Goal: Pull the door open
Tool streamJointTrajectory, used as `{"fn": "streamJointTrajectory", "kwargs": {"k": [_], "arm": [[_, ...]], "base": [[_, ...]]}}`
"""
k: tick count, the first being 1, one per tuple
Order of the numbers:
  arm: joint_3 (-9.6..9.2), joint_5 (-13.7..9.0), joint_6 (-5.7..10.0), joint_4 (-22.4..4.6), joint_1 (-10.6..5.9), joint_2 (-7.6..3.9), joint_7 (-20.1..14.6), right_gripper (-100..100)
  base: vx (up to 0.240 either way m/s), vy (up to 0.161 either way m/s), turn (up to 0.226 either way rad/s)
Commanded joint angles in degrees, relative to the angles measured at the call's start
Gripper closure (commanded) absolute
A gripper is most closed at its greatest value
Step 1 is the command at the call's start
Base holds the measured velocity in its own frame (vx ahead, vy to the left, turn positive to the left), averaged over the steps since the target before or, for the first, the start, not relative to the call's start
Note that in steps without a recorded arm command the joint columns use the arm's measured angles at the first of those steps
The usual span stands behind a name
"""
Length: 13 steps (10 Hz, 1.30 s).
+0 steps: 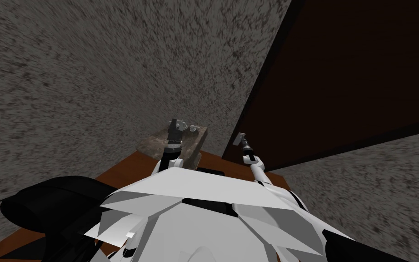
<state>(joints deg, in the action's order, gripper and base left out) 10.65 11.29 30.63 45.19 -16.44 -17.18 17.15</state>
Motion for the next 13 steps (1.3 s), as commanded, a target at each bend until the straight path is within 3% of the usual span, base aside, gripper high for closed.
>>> {"fn": "streamJointTrajectory", "kwargs": {"k": [1, 2, 4, 7, 8, 9, 11, 12, 13], "arm": [[-0.36, -1.9, 0.02, 0.0, -0.18, 0.03, -2.9, 100], [-0.36, -1.9, 0.02, 0.0, -0.18, 0.03, -3.0, 100], [-0.93, -5.1, -0.06, -0.4, -0.51, 0.01, -6.8, 100], [-1.23, -6.8, -0.11, -0.5, -0.67, -0.01, -10.2, 100], [-1.53, -8.6, -0.15, -0.7, -0.84, -0.02, -12.4, 100], [-1.53, -8.6, -0.15, -0.7, -0.84, -0.02, -12.6, 100], [-2.13, -12.0, -0.24, -1.1, -1.19, -0.05, -16.3, 100], [-2.13, -12.0, -0.24, -1.1, -1.19, -0.05, -17.4, 100], [-2.45, -13.8, -0.29, -1.3, -1.36, -0.06, -19.3, 100]], "base": [[-0.042, -0.038, 0.077], [-0.036, -0.034, 0.045], [-0.069, -0.039, 0.103], [-0.05, -0.037, 0.06], [-0.054, -0.036, 0.069], [-0.045, -0.031, 0.055], [-0.066, -0.044, 0.111], [-0.061, -0.045, 0.069], [-0.063, -0.029, 0.079]]}}
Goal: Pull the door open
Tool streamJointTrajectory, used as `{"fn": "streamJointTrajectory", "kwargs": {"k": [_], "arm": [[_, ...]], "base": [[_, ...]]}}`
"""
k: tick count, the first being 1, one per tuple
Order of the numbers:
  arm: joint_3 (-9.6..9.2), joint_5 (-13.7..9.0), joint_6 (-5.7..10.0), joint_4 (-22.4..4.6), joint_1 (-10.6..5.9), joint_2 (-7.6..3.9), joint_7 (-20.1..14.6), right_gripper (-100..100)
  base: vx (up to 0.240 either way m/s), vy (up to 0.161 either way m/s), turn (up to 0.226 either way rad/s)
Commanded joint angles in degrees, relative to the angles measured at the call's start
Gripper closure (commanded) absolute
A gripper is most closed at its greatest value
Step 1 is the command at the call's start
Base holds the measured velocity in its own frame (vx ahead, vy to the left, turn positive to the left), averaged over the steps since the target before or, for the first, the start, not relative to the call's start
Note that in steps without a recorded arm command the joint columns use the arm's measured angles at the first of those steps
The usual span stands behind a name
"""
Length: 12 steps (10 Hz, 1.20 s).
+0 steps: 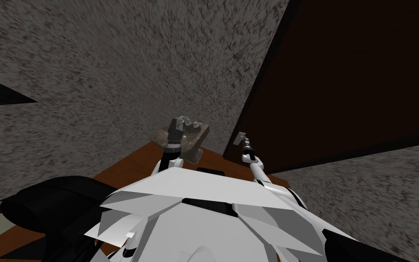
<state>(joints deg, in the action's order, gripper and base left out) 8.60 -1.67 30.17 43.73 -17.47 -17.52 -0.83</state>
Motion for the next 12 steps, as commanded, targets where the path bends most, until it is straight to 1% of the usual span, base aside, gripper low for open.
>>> {"fn": "streamJointTrajectory", "kwargs": {"k": [1, 2, 3, 4, 5, 6, 7, 8, 9, 10, 11, 12], "arm": [[-0.4, -0.9, 0.17, 0.2, -0.33, 0.28, -1.8, 100], [-0.71, -2.6, 0.13, 0.0, -0.51, 0.26, -4.0, 100], [-0.71, -2.6, 0.13, 0.0, -0.51, 0.26, -4.2, 100], [-1.02, -4.4, 0.08, -0.2, -0.68, 0.25, -6.5, 100], [-1.02, -4.4, 0.08, -0.2, -0.68, 0.25, -6.5, 100], [-1.33, -6.2, 0.03, -0.4, -0.86, 0.24, -8.9, 100], [-1.65, -8.0, -0.02, -0.6, -1.04, 0.22, -10.3, 100], [-1.65, -8.0, -0.02, -0.6, -1.04, 0.22, -11.3, 100], [-1.96, -9.8, -0.06, -0.8, -1.21, 0.21, -13.2, 100], [-1.96, -9.8, -0.06, -0.8, -1.21, 0.21, -13.7, 100], [-2.27, -11.6, -0.11, -0.9, -1.39, 0.19, -16.0, 100], [-2.57, -13.3, -0.16, -1.1, -1.56, 0.18, -17.5, 100]], "base": [[-0.047, -0.027, 0.051], [-0.046, -0.032, 0.073], [-0.043, -0.026, 0.05], [-0.053, -0.029, 0.097], [-0.047, -0.031, 0.047], [-0.06, -0.029, 0.061], [-0.09, -0.042, 0.146], [-0.065, -0.046, 0.076], [-0.065, -0.04, 0.096], [-0.047, -0.026, 0.051], [-0.054, -0.025, 0.079], [-0.081, -0.048, 0.119]]}}
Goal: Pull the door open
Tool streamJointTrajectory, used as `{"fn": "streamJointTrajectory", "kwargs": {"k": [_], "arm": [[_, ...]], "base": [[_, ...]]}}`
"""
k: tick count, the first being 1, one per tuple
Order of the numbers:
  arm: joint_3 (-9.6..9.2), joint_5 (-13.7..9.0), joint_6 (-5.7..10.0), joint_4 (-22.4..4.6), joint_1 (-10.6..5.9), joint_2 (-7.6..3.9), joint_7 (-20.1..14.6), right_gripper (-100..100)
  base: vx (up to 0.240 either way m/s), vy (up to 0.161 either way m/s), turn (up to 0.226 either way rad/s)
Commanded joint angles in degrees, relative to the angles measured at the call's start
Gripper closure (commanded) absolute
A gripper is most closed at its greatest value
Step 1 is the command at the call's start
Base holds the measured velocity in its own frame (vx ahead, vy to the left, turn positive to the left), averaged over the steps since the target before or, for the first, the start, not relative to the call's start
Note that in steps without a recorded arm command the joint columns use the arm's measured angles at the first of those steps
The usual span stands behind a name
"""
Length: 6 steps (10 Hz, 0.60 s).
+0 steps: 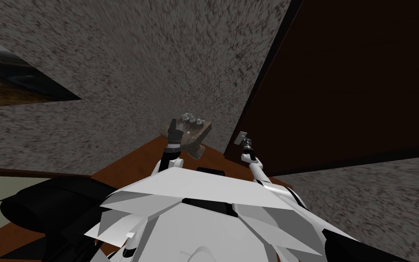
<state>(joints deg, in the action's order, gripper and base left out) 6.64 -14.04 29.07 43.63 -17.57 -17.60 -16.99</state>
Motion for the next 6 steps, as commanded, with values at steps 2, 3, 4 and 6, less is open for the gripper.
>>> {"fn": "streamJointTrajectory", "kwargs": {"k": [2, 3, 4, 6], "arm": [[-0.91, -2.7, 0.9, -1.2, -1.64, 0.25, -4.5, 100], [-1.21, -4.4, 0.85, -1.4, -1.81, 0.24, -6.0, 100], [-1.21, -4.4, 0.85, -1.4, -1.81, 0.24, -7.1, 100], [-1.51, -6.1, 0.81, -1.6, -1.99, 0.22, -9.5, 100]], "base": [[-0.059, -0.035, 0.078], [-0.081, -0.055, 0.162], [-0.066, -0.034, 0.053], [-0.054, -0.019, 0.057]]}}
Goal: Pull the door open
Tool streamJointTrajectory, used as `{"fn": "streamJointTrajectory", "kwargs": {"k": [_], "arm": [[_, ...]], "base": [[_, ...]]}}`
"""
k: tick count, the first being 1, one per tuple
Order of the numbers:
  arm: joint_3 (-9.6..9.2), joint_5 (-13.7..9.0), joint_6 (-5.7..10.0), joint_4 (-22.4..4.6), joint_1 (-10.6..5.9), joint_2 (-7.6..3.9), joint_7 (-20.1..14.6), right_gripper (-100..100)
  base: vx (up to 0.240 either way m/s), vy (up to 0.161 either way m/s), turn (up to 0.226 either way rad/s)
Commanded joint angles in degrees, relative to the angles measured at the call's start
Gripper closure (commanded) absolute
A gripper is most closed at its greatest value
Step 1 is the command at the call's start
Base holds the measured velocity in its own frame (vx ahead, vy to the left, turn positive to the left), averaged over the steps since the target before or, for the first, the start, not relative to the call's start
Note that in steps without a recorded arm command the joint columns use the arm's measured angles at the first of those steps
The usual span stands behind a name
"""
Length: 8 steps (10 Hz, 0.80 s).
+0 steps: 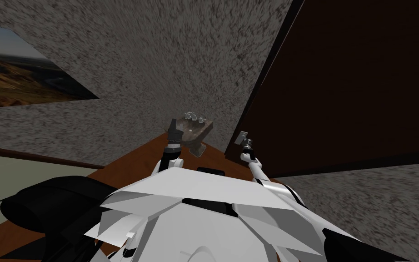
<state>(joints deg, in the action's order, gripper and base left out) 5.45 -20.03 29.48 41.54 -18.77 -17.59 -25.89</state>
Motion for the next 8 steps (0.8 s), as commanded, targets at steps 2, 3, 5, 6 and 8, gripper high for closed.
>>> {"fn": "streamJointTrajectory", "kwargs": {"k": [2, 3, 5, 6, 8], "arm": [[-0.62, -1.8, 0.35, 0.3, -0.94, 0.21, -3.0, 100], [-0.9, -3.4, 0.31, 0.2, -1.1, 0.19, -5.0, 100], [-1.19, -5.0, 0.27, 0.0, -1.27, 0.18, -7.5, 100], [-1.46, -6.6, 0.23, -0.2, -1.42, 0.17, -9.1, 100], [-1.46, -6.6, 0.23, -0.2, -1.42, 0.17, -10.1, 100]], "base": [[-0.05, -0.023, 0.066], [-0.043, -0.026, 0.082], [-0.052, -0.018, 0.069], [-0.077, -0.044, 0.13], [-0.042, -0.02, 0.026]]}}
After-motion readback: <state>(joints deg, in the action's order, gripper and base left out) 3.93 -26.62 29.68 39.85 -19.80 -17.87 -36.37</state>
